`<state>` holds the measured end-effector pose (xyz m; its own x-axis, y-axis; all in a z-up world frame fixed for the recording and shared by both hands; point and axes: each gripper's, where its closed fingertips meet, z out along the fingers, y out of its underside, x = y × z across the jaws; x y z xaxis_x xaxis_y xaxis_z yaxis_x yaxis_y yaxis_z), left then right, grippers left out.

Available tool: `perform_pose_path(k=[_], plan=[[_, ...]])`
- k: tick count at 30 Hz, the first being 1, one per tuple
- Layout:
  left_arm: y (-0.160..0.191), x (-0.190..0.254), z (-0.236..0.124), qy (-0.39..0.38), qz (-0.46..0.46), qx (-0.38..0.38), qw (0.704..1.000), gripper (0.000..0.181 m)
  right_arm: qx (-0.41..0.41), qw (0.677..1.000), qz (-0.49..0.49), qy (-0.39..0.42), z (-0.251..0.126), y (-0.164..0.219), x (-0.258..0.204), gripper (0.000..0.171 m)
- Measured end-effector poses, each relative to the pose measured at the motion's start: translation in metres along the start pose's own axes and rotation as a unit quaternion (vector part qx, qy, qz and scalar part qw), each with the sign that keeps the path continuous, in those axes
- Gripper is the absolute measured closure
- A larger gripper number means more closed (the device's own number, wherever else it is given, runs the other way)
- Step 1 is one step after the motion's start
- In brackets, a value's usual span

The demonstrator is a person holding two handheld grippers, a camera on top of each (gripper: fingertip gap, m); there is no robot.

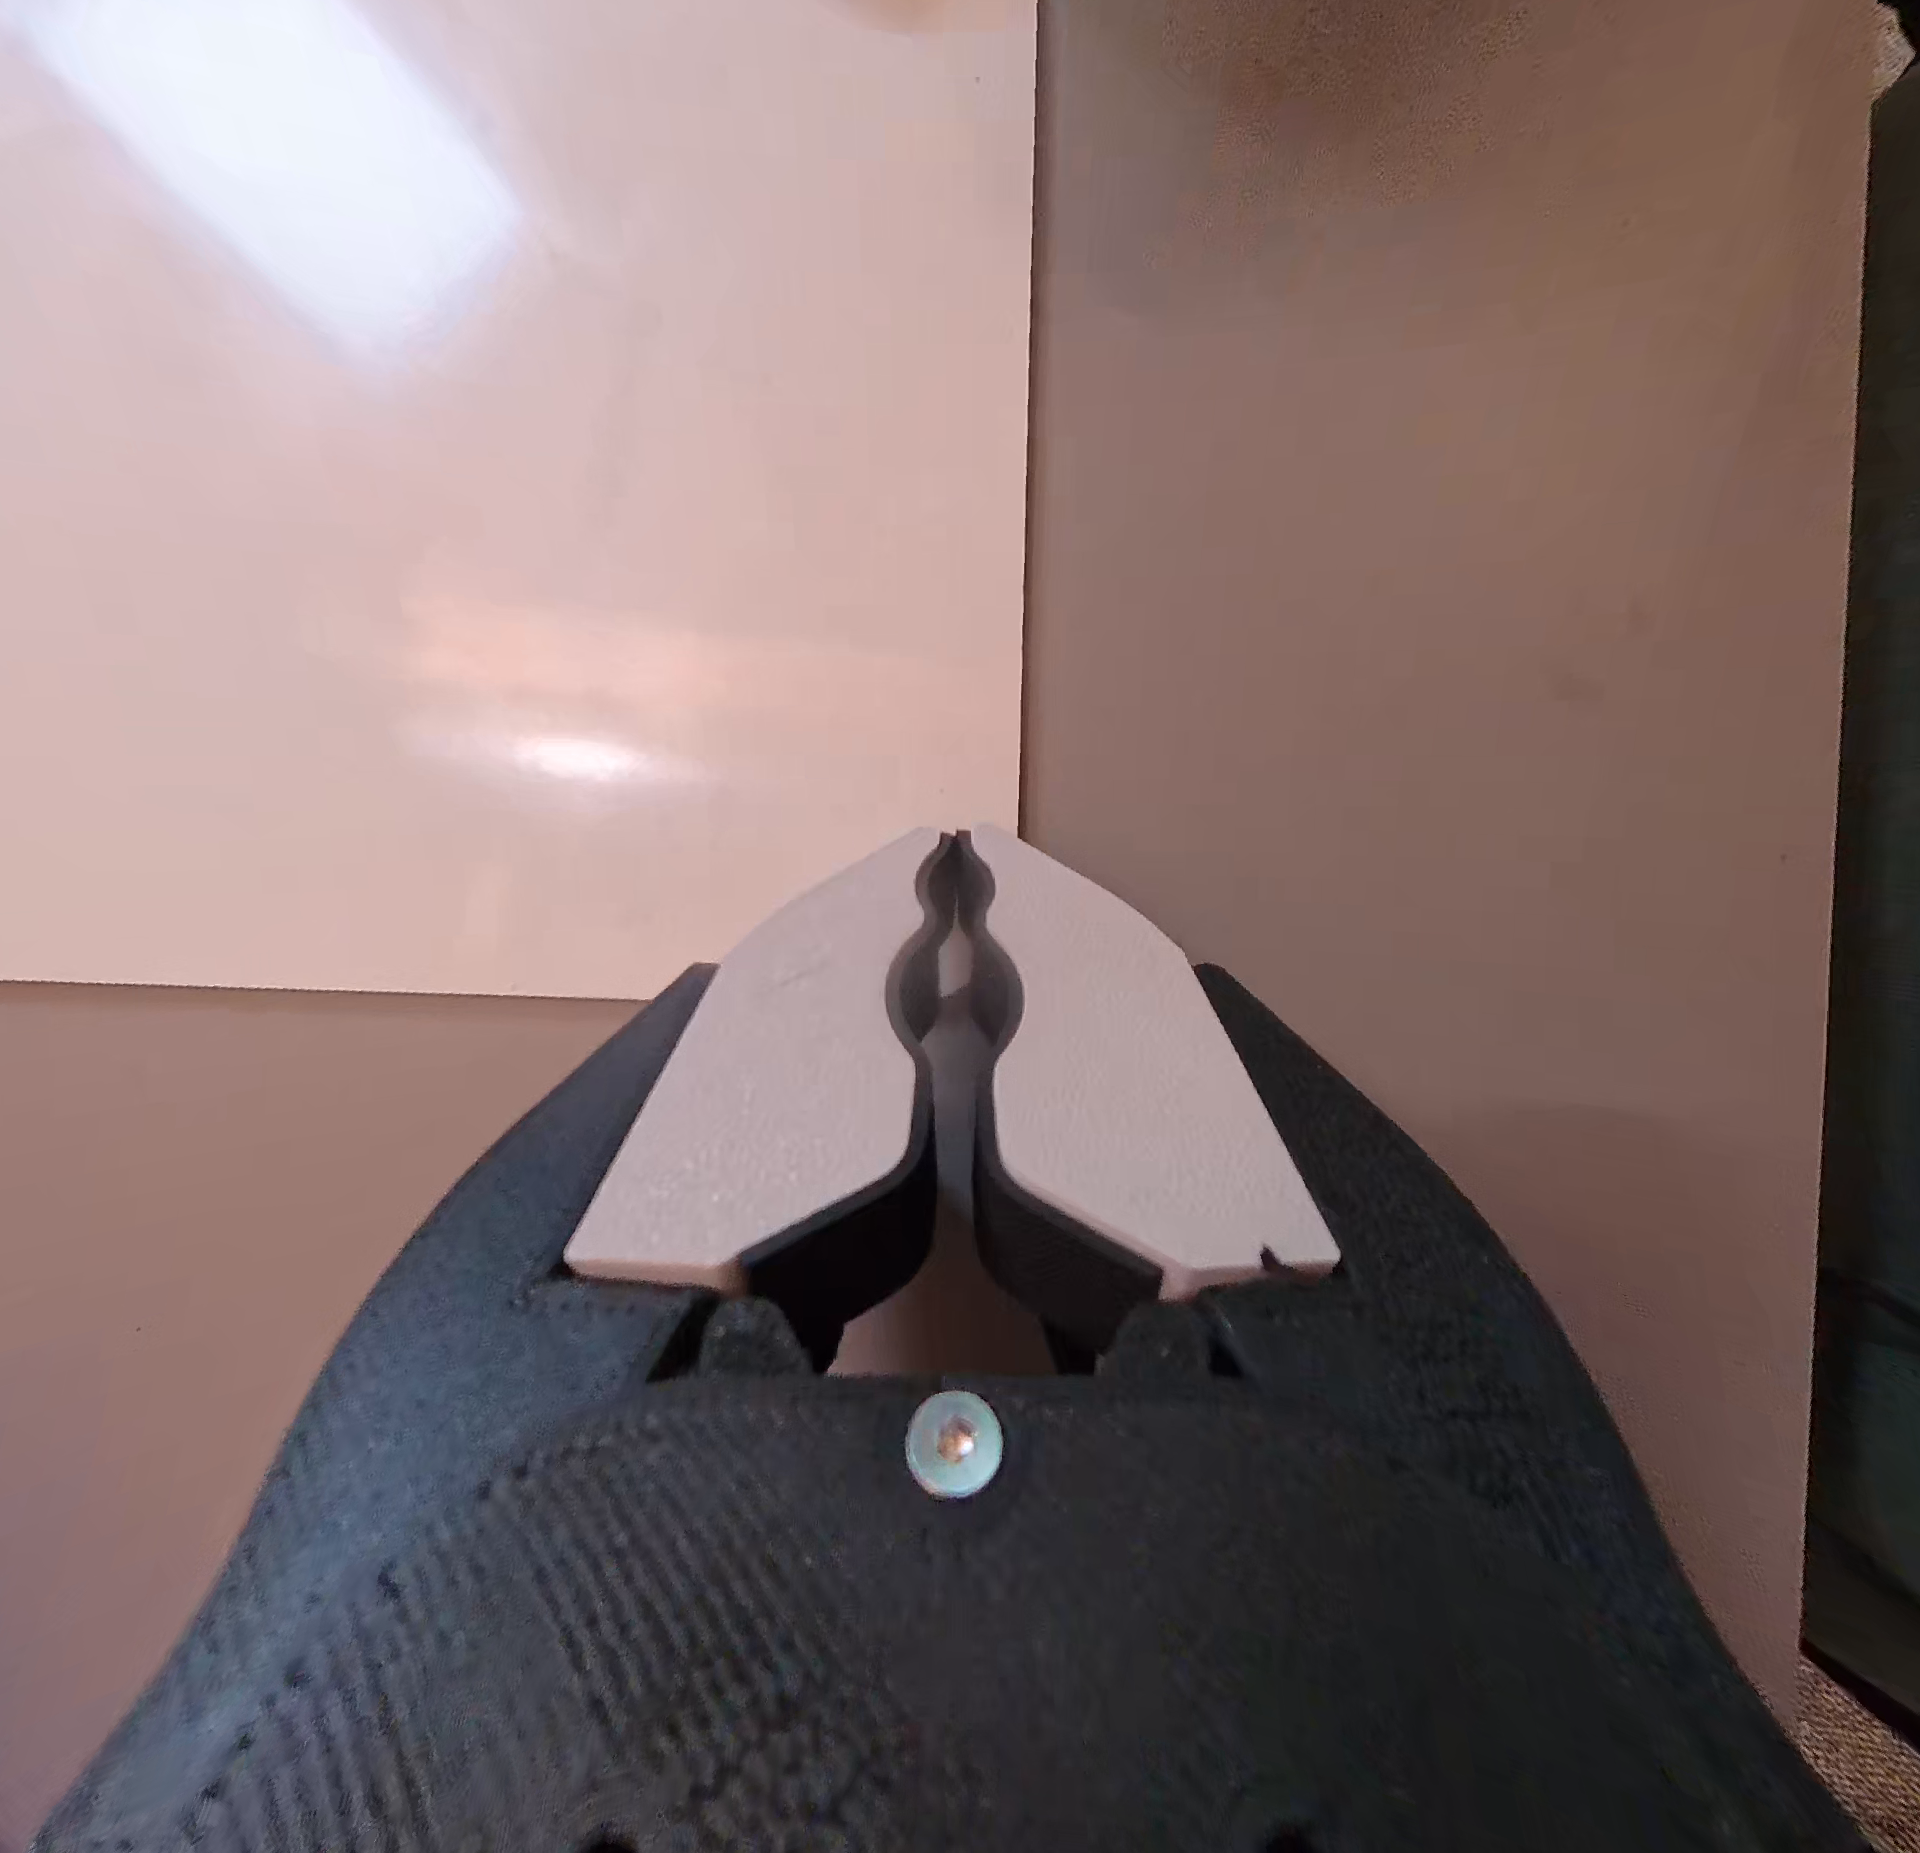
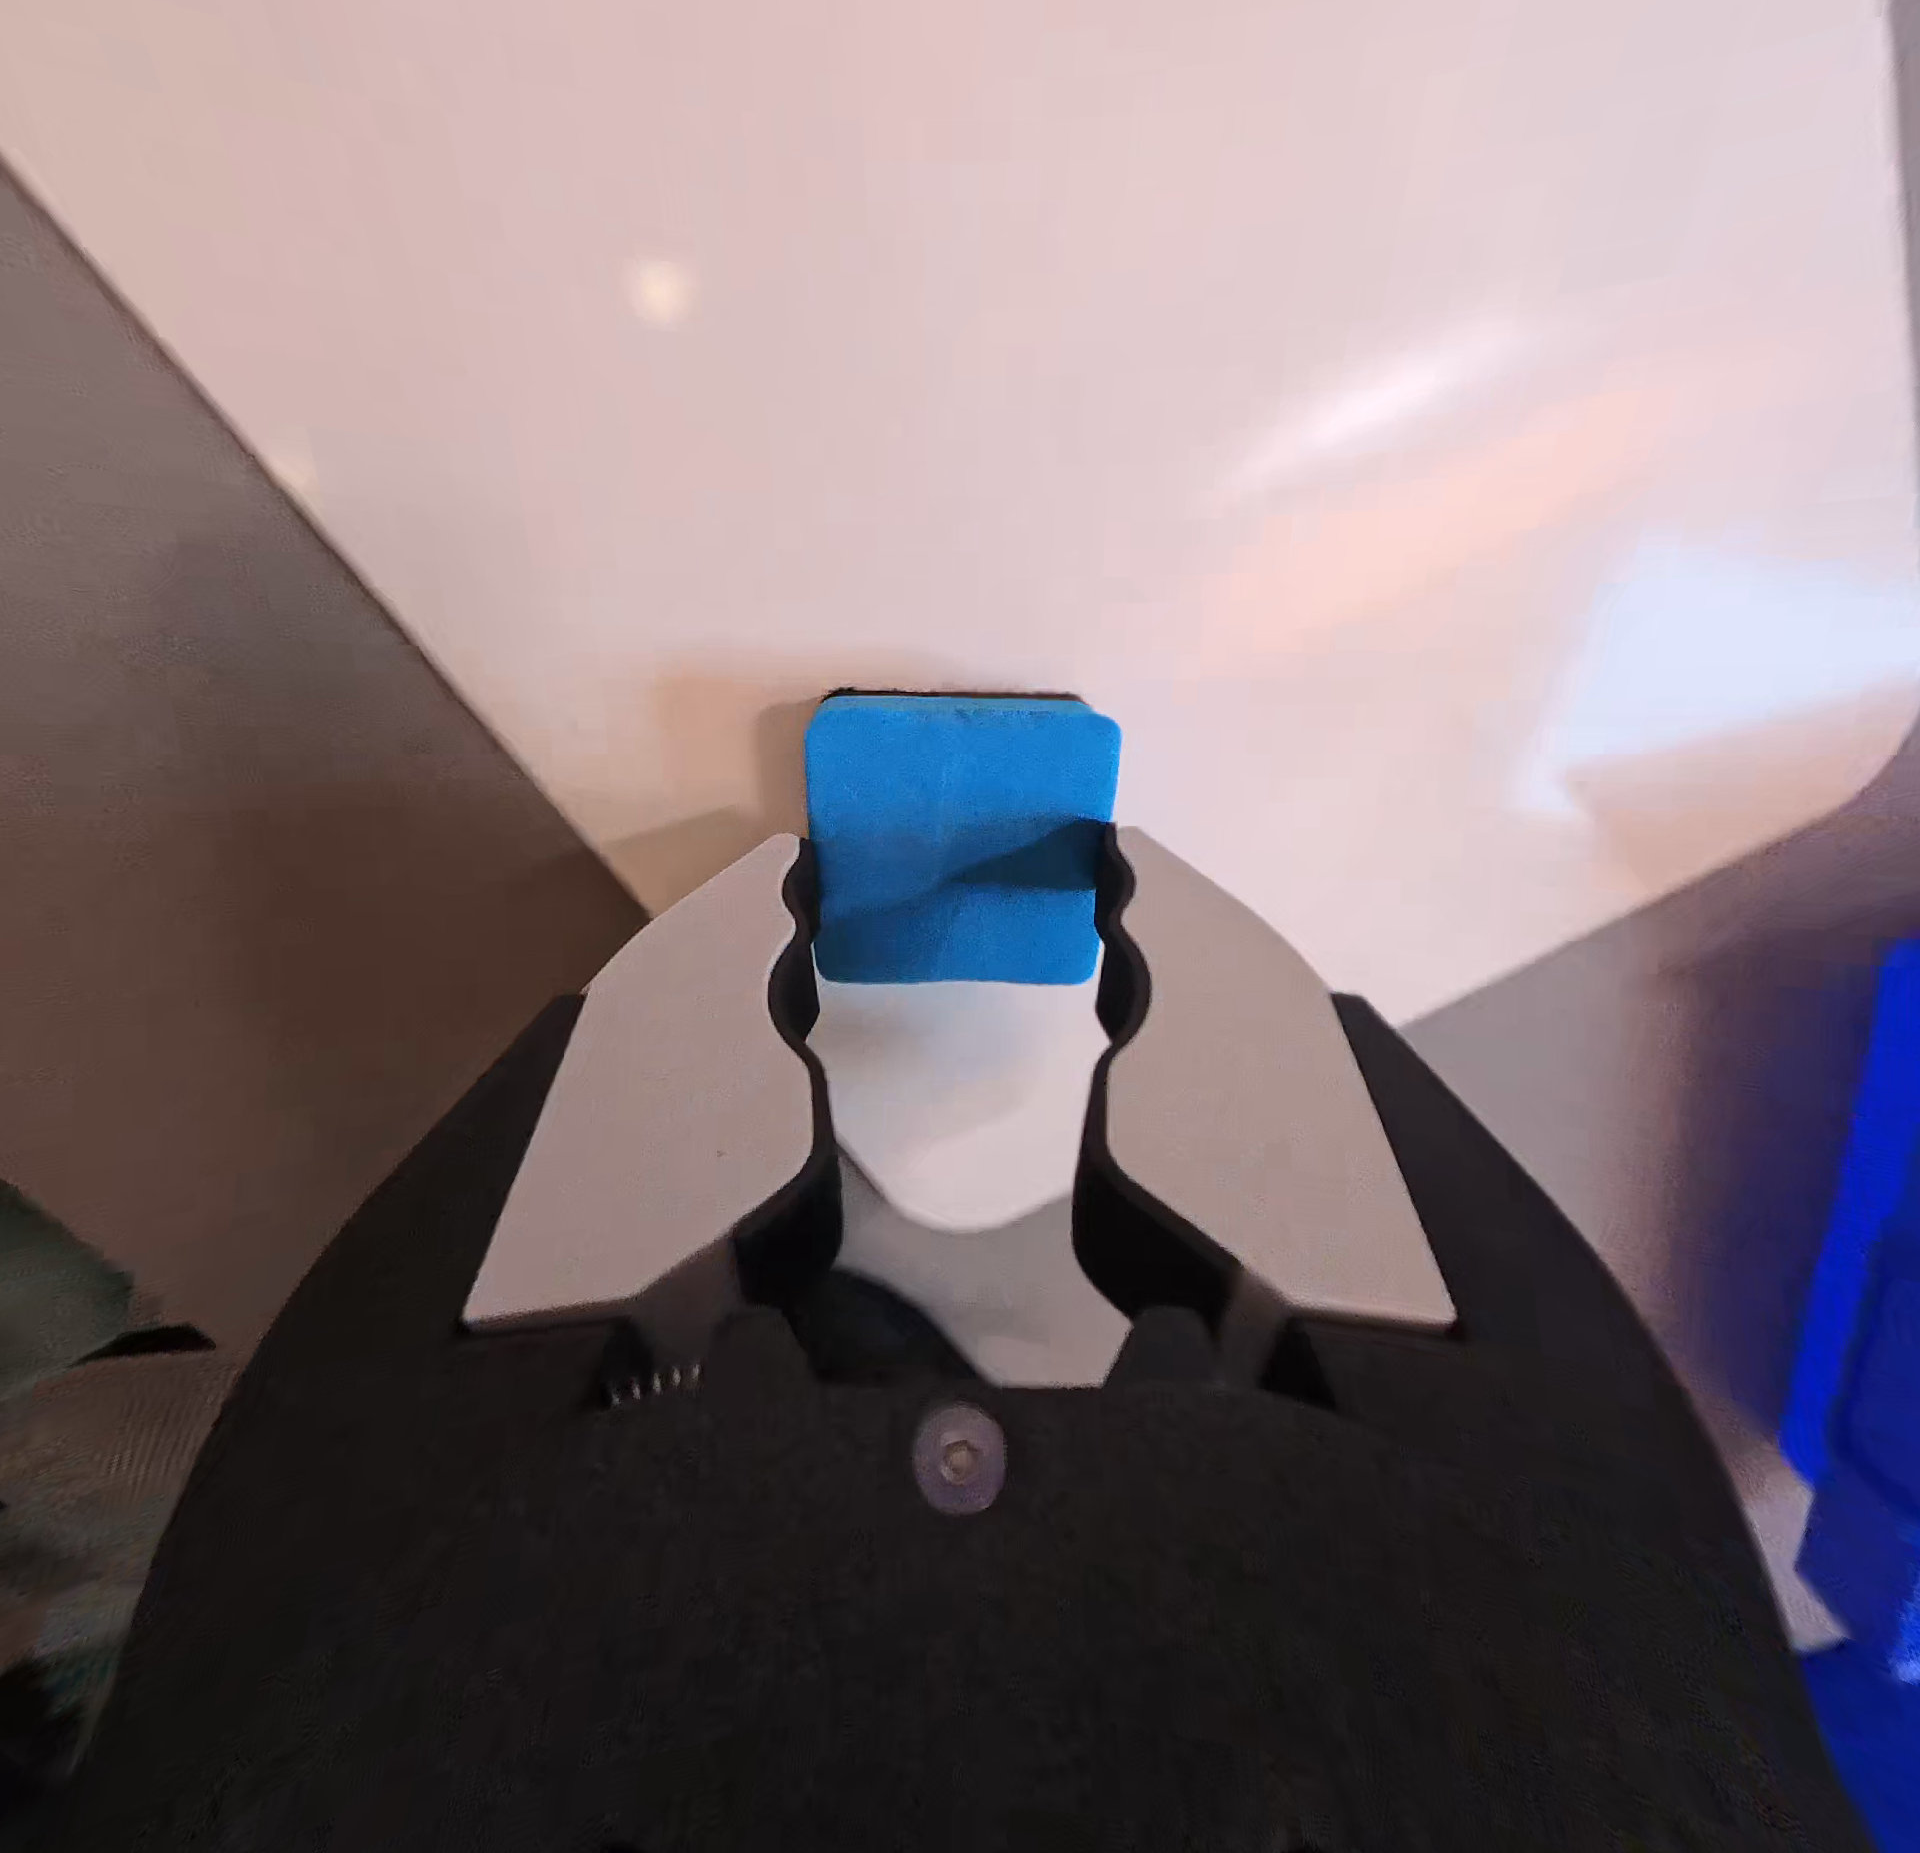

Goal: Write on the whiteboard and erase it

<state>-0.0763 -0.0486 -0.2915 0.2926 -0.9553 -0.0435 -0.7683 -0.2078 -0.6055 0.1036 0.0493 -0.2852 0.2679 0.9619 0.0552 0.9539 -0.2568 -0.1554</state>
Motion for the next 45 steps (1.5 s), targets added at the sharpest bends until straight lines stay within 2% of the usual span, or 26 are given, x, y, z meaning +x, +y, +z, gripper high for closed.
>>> perform_pose_path(k=[2,4,8,12,15,17,20,25,28,30,34,37,41,45], plan=[[0.0,0.0,0.0,-0.006,0.006,-0.003,1.0,0.181,0.014,1.0,0.0,0.001,0.004,-0.022,0.009,0.119],[0.001,0.0,-0.001,-0.012,0.01,-0.005,1.0,0.181,0.019,0.999,0.032,0.009,0.007,-0.028,0.035,0.119],[0.001,0.001,-0.001,-0.008,0.009,0.001,1.0,0.181,0.014,0.992,0.125,0.022,0.004,0.006,0.081,0.119],[0.001,0.001,-0.001,0.005,-0.001,0.012,1.0,0.181,0.026,0.994,0.105,-0.007,-0.002,0.024,0.051,0.12],[0.001,0.001,-0.001,0.011,-0.007,0.014,1.0,0.181,0.044,0.996,0.077,-0.009,-0.002,0.009,0.035,0.119],[0.001,0.001,-0.001,0.012,-0.006,0.015,1.0,0.181,0.082,0.994,0.076,0.0,-0.009,-0.012,0.042,0.119],[0.0,0.001,0.0,0.011,-0.008,0.02,1.0,0.181,0.133,0.986,0.093,0.045,-0.025,-0.04,0.078,0.119],[0.0,0.0,0.0,0.014,-0.015,0.027,0.999,0.181,0.171,0.967,0.163,0.098,-0.043,-0.069,0.163,0.119],[-0.001,0.0,0.001,0.01,-0.015,0.031,0.999,0.181,0.169,0.959,0.205,0.098,-0.04,-0.085,0.203,0.119],[-0.002,0.0,0.001,0.007,-0.014,0.03,0.999,0.181,0.144,0.959,0.229,0.08,-0.024,-0.089,0.22,0.119],[-0.001,0.0,0.0,0.006,-0.012,0.031,0.999,0.181,0.087,0.962,0.253,0.055,0.014,-0.089,0.228,0.119],[-0.001,0.0,0.0,0.008,-0.014,0.033,0.999,0.181,0.071,0.96,0.262,0.069,0.025,-0.09,0.225,0.118],[-0.001,0.0,0.0,0.011,-0.014,0.034,0.999,0.181,0.086,0.957,0.263,0.08,0.019,-0.09,0.226,0.093],[-0.001,0.001,0.0,0.01,-0.014,0.035,0.999,0.181,0.145,0.954,0.242,0.098,-0.007,-0.097,0.219,0.087]])
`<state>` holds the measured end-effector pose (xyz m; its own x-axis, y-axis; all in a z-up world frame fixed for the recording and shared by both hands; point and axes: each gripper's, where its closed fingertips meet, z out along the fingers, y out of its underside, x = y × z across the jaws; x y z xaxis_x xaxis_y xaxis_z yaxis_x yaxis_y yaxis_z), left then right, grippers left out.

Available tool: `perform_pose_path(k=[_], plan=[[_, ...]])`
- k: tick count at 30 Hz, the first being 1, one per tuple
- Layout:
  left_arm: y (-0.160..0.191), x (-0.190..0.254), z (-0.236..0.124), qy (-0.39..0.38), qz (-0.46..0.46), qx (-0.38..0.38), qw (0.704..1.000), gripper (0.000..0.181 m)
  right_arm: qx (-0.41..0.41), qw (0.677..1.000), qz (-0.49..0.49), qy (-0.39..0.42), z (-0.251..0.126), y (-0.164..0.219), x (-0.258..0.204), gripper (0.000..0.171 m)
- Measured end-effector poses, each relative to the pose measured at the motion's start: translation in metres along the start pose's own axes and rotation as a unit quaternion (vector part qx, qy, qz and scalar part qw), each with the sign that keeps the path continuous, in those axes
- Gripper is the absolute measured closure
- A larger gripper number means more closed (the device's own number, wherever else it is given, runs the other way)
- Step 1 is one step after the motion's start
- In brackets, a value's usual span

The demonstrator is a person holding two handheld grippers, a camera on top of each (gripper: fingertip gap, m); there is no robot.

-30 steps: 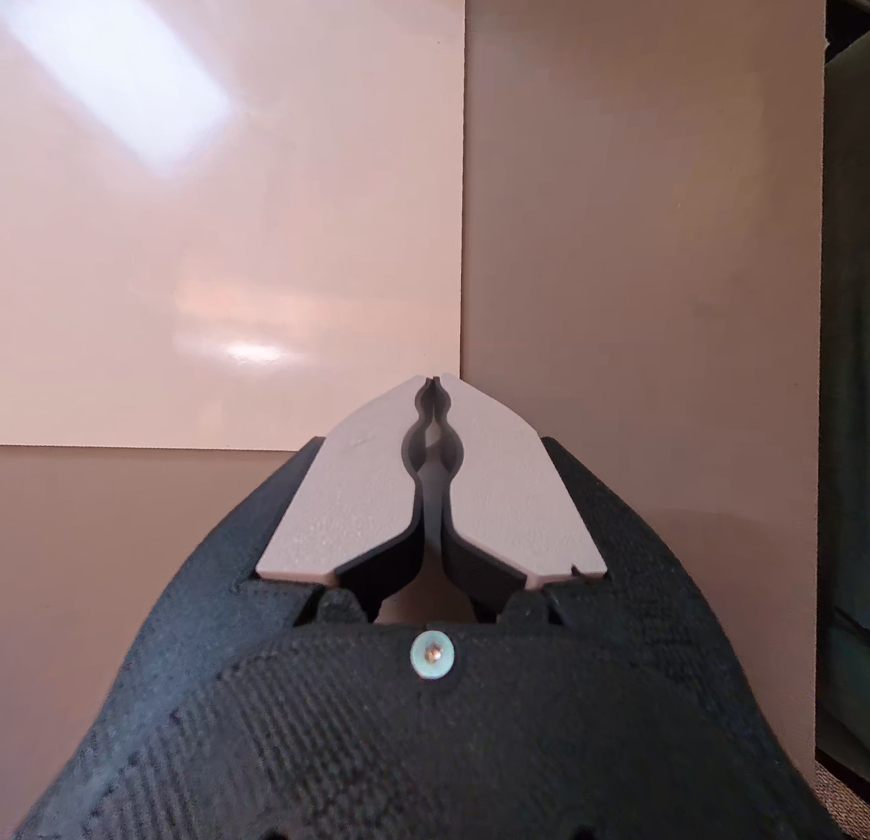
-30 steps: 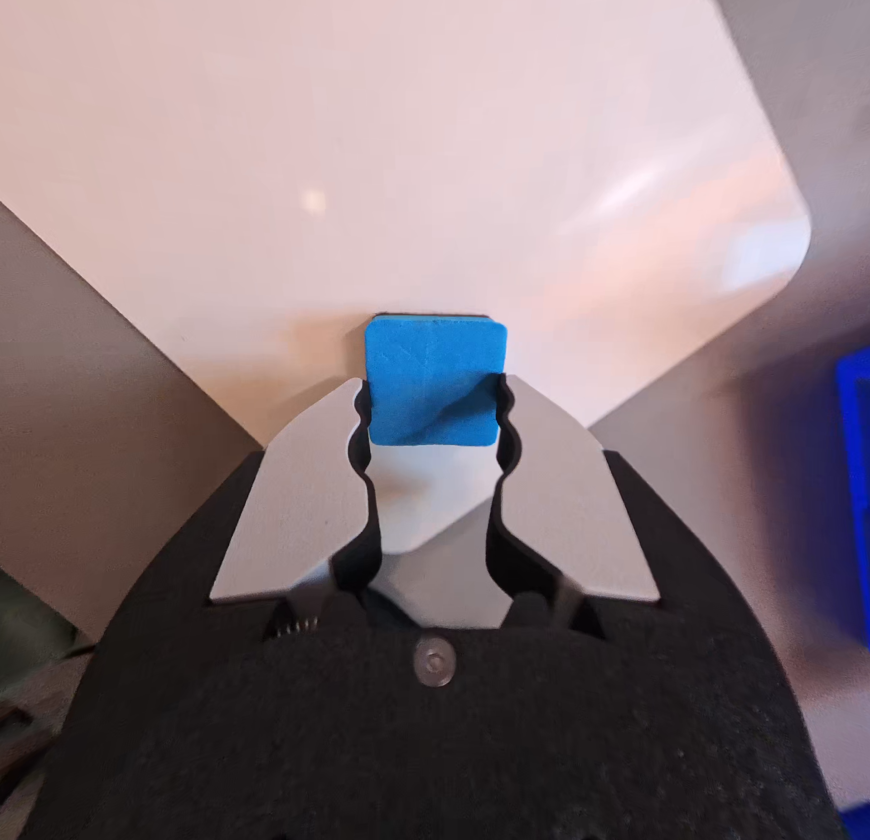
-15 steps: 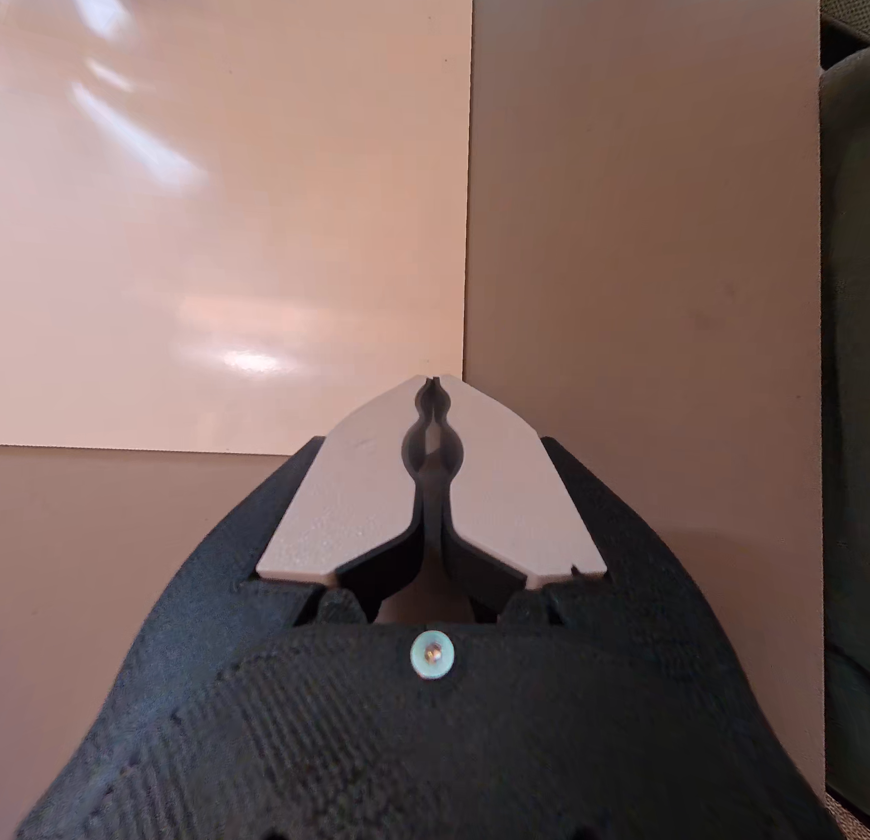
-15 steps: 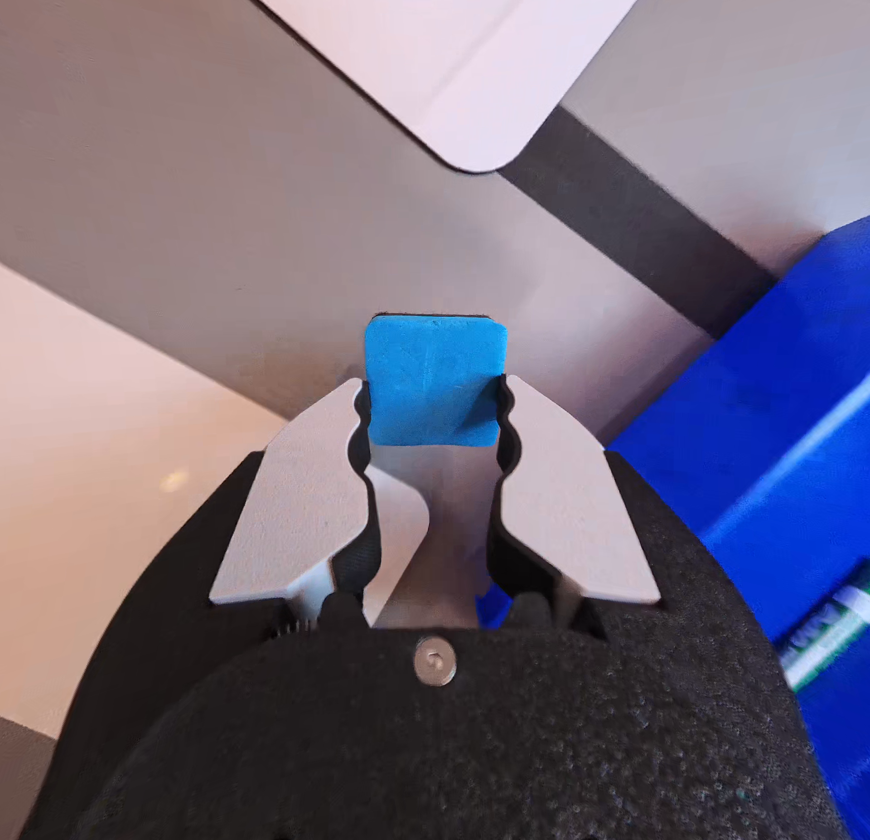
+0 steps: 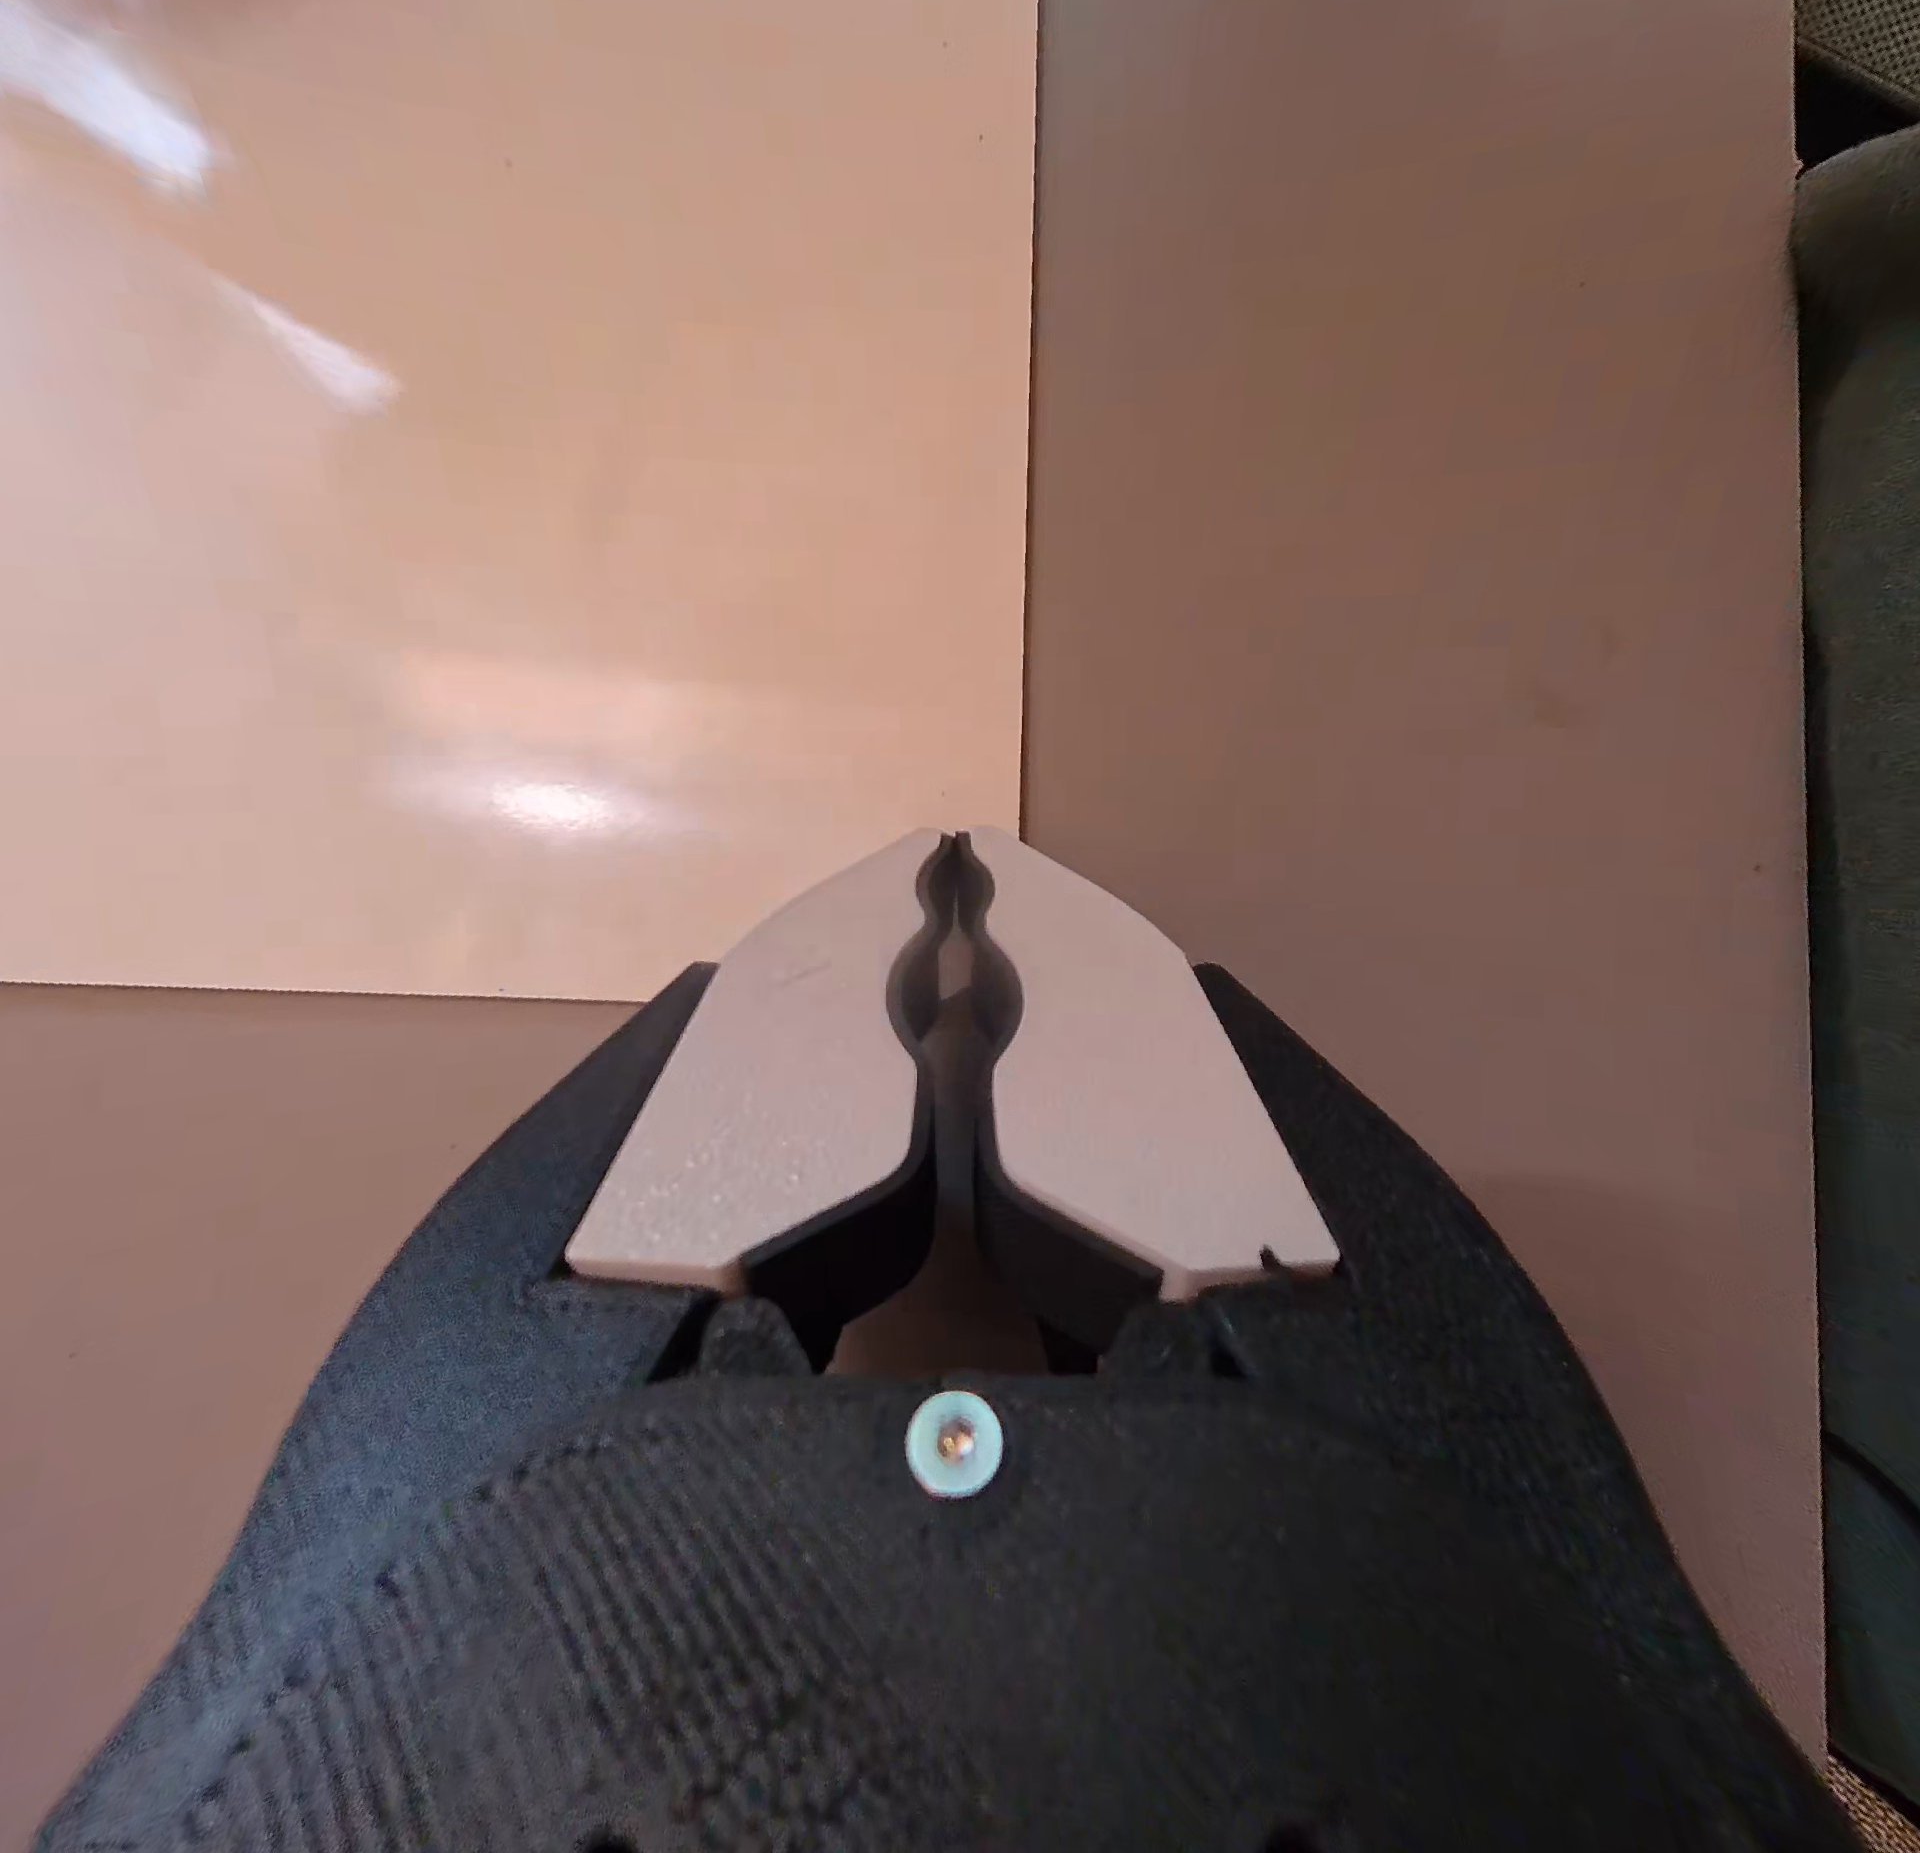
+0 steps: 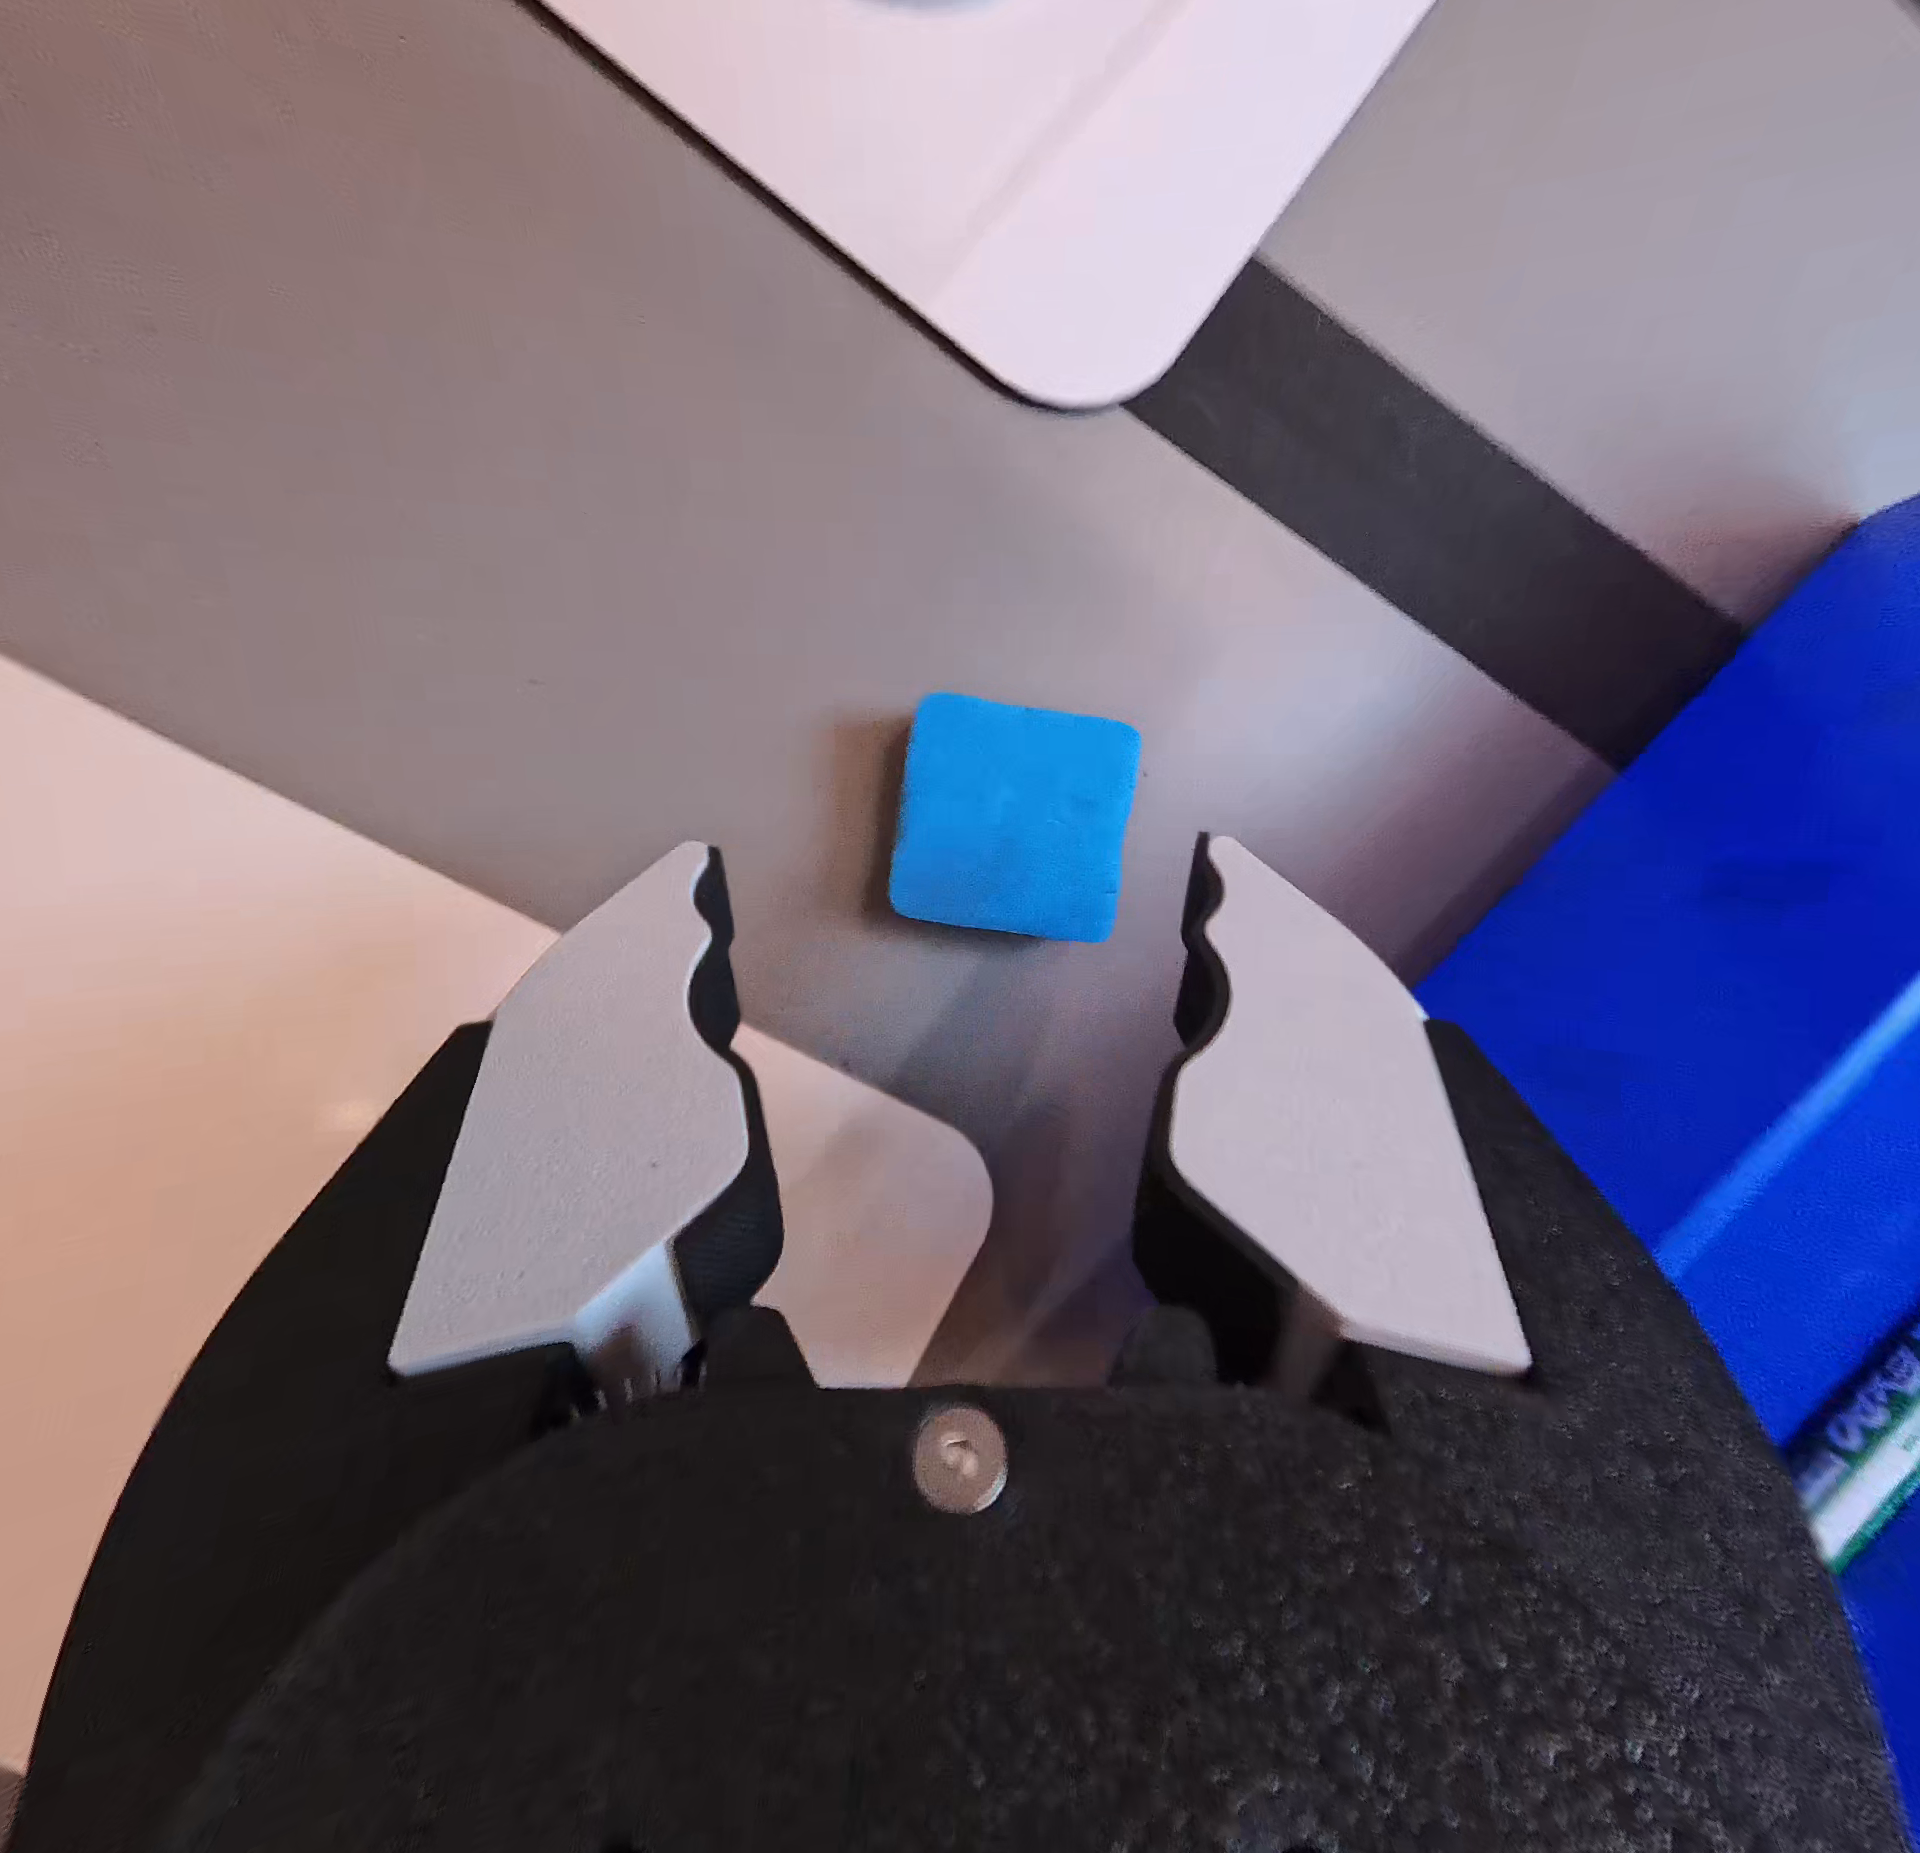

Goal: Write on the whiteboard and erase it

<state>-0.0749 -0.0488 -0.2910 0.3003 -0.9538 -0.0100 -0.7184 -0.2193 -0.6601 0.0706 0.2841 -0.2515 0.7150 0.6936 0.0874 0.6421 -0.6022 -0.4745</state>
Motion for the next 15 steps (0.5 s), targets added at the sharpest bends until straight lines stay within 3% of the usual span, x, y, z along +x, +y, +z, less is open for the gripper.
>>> perform_pose_path(k=[7,15], plan=[[-0.001,-0.003,0.0,-0.016,0.012,0.002,1.0,0.181,0.178,0.983,-0.028,-0.031,-0.078,-0.016,-0.019,0.092],[-0.012,-0.017,-0.004,-0.063,0.026,0.04,0.997,0.181,0.28,0.959,0.037,0.03,-0.147,0.037,0.049,0.097]])
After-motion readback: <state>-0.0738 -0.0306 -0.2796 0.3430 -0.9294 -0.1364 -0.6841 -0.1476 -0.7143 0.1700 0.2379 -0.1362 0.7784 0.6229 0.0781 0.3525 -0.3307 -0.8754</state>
